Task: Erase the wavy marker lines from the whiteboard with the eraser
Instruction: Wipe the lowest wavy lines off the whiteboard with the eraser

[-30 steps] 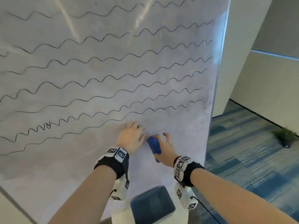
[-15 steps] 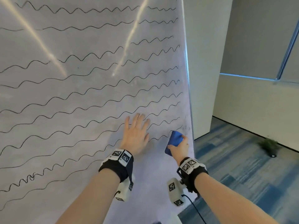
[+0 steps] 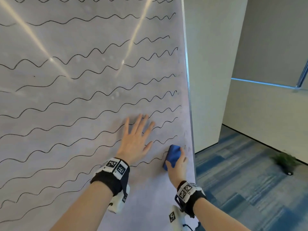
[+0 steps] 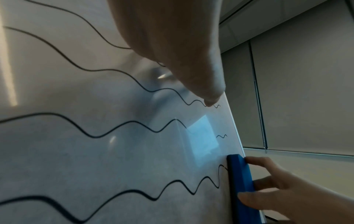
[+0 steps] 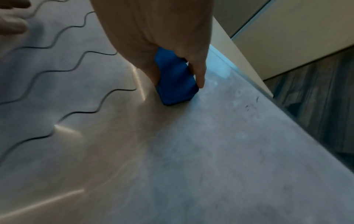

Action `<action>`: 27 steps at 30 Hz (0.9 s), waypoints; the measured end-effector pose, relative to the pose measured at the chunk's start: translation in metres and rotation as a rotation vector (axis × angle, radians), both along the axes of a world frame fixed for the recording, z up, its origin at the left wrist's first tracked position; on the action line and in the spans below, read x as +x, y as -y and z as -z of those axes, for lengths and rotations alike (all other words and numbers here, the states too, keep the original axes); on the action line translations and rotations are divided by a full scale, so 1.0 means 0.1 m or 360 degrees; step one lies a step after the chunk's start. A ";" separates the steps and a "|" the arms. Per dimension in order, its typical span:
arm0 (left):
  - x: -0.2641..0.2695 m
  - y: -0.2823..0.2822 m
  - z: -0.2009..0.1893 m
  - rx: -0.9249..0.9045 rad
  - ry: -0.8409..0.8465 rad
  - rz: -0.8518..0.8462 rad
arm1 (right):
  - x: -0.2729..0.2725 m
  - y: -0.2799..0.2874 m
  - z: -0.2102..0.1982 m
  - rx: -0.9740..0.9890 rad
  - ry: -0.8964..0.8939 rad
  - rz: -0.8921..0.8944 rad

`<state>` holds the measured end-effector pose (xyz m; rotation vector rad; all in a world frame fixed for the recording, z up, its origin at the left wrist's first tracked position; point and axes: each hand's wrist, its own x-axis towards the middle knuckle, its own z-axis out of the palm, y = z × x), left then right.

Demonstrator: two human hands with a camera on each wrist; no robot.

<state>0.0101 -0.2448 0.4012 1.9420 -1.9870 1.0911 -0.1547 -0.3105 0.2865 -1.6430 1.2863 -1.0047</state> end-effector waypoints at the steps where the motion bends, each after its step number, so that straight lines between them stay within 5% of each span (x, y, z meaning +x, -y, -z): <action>1: 0.00 0.01 0.02 0.0016 0.0010 -0.0010 | -0.04 0.03 0.03 0.0009 0.0004 0.0010; 6: 0.02 0.01 0.04 0.0013 0.0042 -0.0017 | -0.12 0.34 -0.05 0.0113 0.0041 0.0178; 12: -0.01 0.01 0.06 0.0048 0.0056 -0.0020 | 0.09 -0.11 0.22 -0.0010 -0.0118 -0.0105; 18: 0.03 -0.06 -0.02 0.0010 0.0048 -0.0009 | 0.05 0.18 0.07 0.0093 -0.0013 0.0202; 27: 0.09 -0.12 0.03 0.0057 0.0018 0.0053 | 0.35 -0.43 0.27 -0.0228 -0.0004 -0.0084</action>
